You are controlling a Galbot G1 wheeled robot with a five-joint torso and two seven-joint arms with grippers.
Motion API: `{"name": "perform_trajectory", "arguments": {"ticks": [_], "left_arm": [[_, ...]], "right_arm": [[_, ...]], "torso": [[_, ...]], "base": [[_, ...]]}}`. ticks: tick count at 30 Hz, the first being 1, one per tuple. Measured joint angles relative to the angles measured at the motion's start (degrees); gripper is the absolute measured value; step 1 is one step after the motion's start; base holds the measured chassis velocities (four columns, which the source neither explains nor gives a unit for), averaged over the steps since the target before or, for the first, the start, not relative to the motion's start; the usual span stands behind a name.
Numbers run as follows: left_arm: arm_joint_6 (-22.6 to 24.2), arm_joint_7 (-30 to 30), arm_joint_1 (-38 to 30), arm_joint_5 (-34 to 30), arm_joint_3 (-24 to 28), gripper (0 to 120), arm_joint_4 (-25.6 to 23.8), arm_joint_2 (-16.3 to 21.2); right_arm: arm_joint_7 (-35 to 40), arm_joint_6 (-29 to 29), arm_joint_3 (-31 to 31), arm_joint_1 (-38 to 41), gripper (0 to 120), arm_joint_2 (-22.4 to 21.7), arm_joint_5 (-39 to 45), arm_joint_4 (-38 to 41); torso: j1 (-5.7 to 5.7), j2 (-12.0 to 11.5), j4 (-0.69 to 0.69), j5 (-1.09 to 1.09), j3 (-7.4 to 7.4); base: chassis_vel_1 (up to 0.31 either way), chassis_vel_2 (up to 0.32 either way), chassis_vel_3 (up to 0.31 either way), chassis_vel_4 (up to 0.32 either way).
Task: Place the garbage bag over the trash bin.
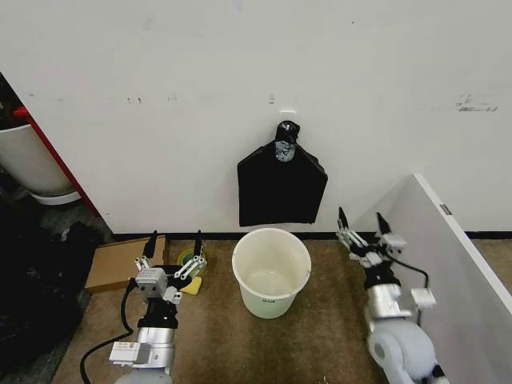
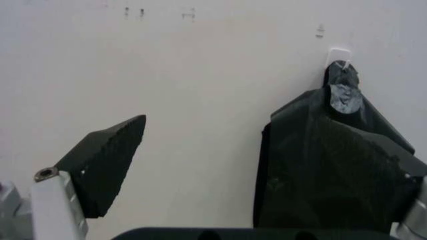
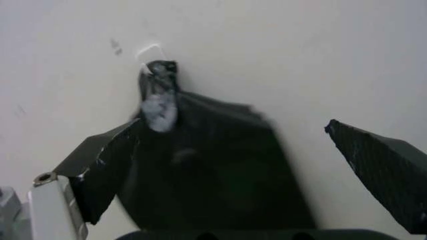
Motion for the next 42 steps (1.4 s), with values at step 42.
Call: {"name": "perform_trajectory", "arguments": {"ticks": [42], "left_arm": [[-0.9, -3.2, 0.7, 0.8, -1.3, 100, 0.7, 0.8]], "right_arm": [[-6.7, -3.9, -7.6, 31.5, 56, 17.3, 27.8, -27.8]], "torso": [[0.00, 0.0, 0.01, -0.01, 0.00]], "base": [[0.000, 0.000, 0.000, 0.000]]}}
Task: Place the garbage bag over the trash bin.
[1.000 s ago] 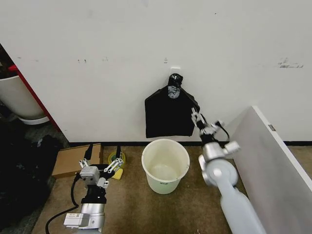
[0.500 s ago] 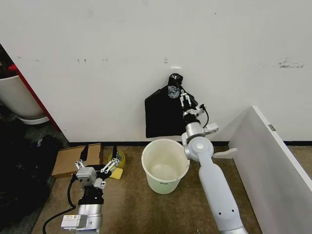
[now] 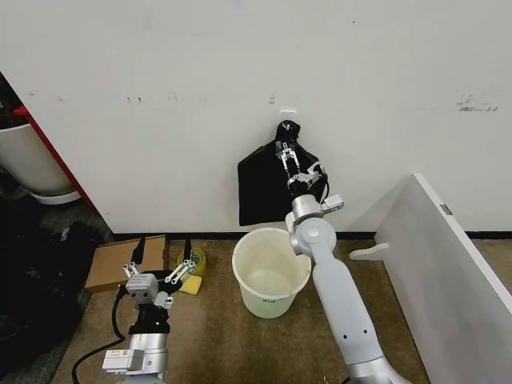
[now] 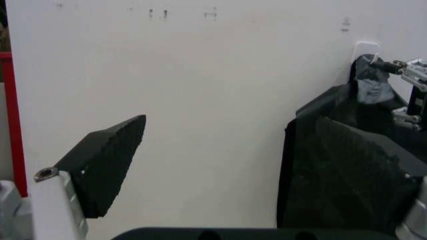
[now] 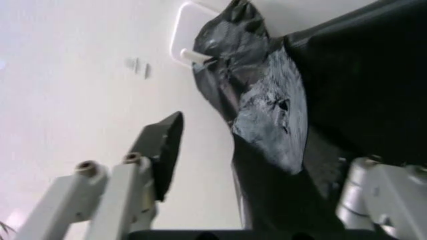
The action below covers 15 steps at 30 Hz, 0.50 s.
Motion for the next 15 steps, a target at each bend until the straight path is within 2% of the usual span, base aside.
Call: {"name": "perform_trajectory", "arguments": {"ticks": [7, 8, 14, 15], "left_arm": [[-0.2, -0.1, 0.1, 0.1, 0.1, 100, 0.0, -0.3], [-0.2, -0.1, 0.1, 0.1, 0.1, 100, 0.0, -0.3], [-0.5, -0.2, 0.0, 1.0, 0.6, 100, 0.6, -1.0], [-0.5, -0.2, -0.1, 1.2, 0.6, 100, 0.7, -1.2]], "right_arm": [[-1.0, 0.9, 0.3, 0.4, 26, -0.6, -1.7, -1.4], [-1.0, 0.9, 0.3, 0.4, 26, -0.6, -1.7, -1.4], [-2.1, 1.3, 0.4, -0.4, 1, -1.5, -2.0, -1.0], [-2.5, 1.3, 0.3, -0.8, 0, -1.8, -2.1, -0.7]], "torso": [[0.00, 0.0, 0.00, 0.01, 0.00], [0.00, 0.0, 0.00, 0.01, 0.00], [0.00, 0.0, 0.00, 0.01, 0.00], [0.00, 0.0, 0.00, 0.01, 0.00]], "base": [[0.000, 0.000, 0.000, 0.000], [0.000, 0.000, 0.000, 0.000], [0.000, 0.000, 0.000, 0.000], [0.000, 0.000, 0.000, 0.000]]}}
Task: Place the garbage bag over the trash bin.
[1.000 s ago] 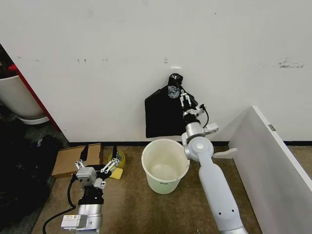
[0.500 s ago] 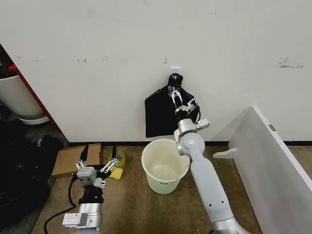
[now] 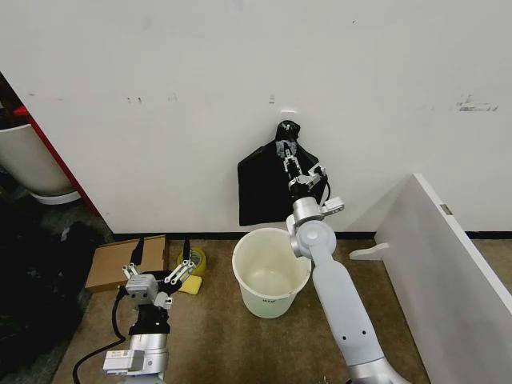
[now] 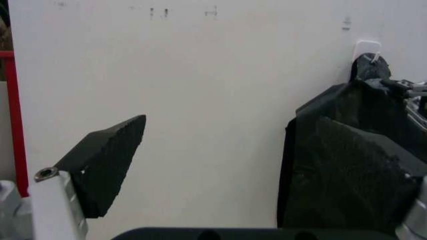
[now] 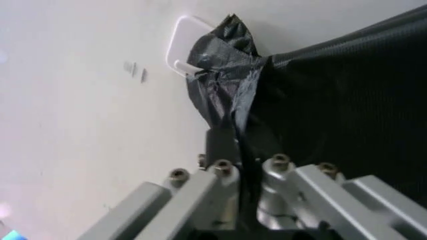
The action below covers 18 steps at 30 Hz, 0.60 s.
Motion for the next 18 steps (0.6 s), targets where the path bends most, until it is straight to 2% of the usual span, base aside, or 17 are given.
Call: {"name": "perform_trajectory", "arguments": {"ticks": [8, 15, 18], "left_arm": [[-0.3, -0.2, -0.1, 0.5, 0.1, 100, 0.3, -0.3], [-0.6, -0.6, -0.5, 0.3, 0.2, 100, 0.5, 0.0], [-0.7, -0.6, -0.7, 0.3, 0.3, 100, 0.5, 0.0]], "right_arm": [[-2.7, 0.7, -0.3, -3.0, 0, -1.6, -0.5, 2.0], [-4.4, 1.7, -2.9, -14.8, 0, -8.2, -3.6, 10.7], [-5.1, 2.3, -3.5, -18.1, 0, -9.6, -5.3, 12.6]], "torso": [[0.00, 0.0, 0.00, 0.00, 0.00], [0.00, 0.0, 0.00, 0.01, 0.00], [0.00, 0.0, -0.01, 0.00, 0.00]], "base": [[0.000, 0.000, 0.000, 0.000], [0.000, 0.000, 0.000, 0.000], [0.000, 0.000, 0.000, 0.000]]}}
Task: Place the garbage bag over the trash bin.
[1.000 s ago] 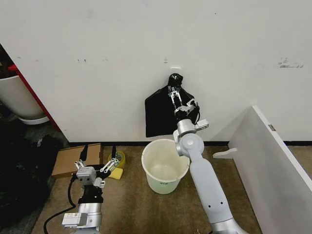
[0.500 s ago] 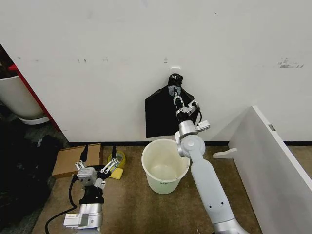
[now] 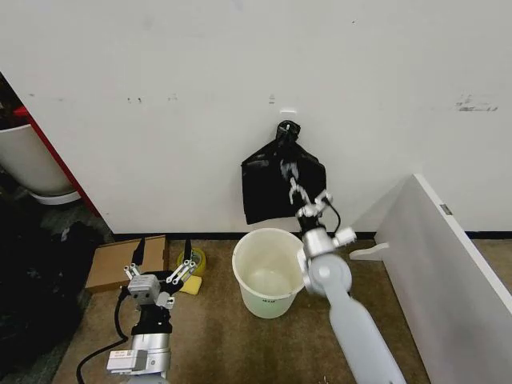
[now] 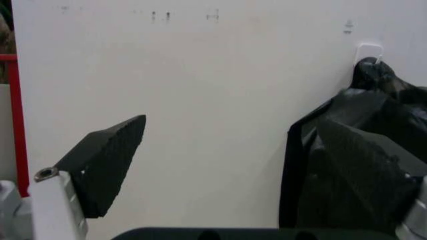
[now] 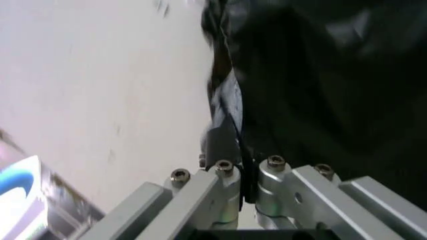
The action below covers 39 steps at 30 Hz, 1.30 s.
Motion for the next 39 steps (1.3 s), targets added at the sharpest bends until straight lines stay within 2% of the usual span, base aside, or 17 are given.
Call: {"name": "perform_trajectory", "arguments": {"ticks": [6, 11, 17, 30, 35, 39], "left_arm": [[-0.1, 0.0, -0.6, -0.1, 0.3, 100, 0.0, 0.1], [-0.1, -0.1, -1.2, -0.7, 0.4, 100, 0.2, 0.4], [-0.1, -0.1, -1.5, -1.4, 0.4, 100, 0.2, 0.9], [-0.1, -0.1, -2.0, -2.3, 0.3, 100, 0.4, 1.5], [0.0, -0.1, -2.1, -2.6, 0.0, 100, 0.5, 1.9], [0.0, -0.1, -2.2, -2.8, -0.1, 100, 0.8, 2.1]], "right_arm": [[-1.6, 1.5, -0.4, -7.3, 0, -2.1, -4.2, 3.1], [-3.0, 4.1, -1.0, -15.1, 0, -5.5, -13.4, 3.7], [-7.0, 7.0, -0.3, -19.3, 0, -8.2, -21.1, 2.8], [-14.2, 14.7, 2.1, -20.9, 0, -8.7, -33.3, -3.5], [-14.3, 16.7, 2.9, -18.9, 0, -8.2, -33.8, -3.9], [-20.1, 20.8, 5.0, -17.3, 14, -8.1, -35.0, -3.9]], "torso": [[0.00, 0.0, 0.01, 0.00, 0.00], [0.00, 0.0, 0.01, 0.00, -0.01], [0.00, 0.0, 0.00, 0.00, 0.00], [0.00, 0.0, 0.00, 0.01, 0.00], [0.01, 0.0, 0.01, 0.01, 0.01], [0.01, 0.0, 0.01, 0.00, 0.01]], "base": [[0.000, 0.000, 0.000, 0.000], [0.000, 0.000, 0.000, 0.000], [0.000, 0.000, 0.000, 0.000], [0.000, 0.000, 0.000, 0.000], [0.000, 0.000, 0.000, 0.000], [0.000, 0.000, 0.000, 0.000]]}}
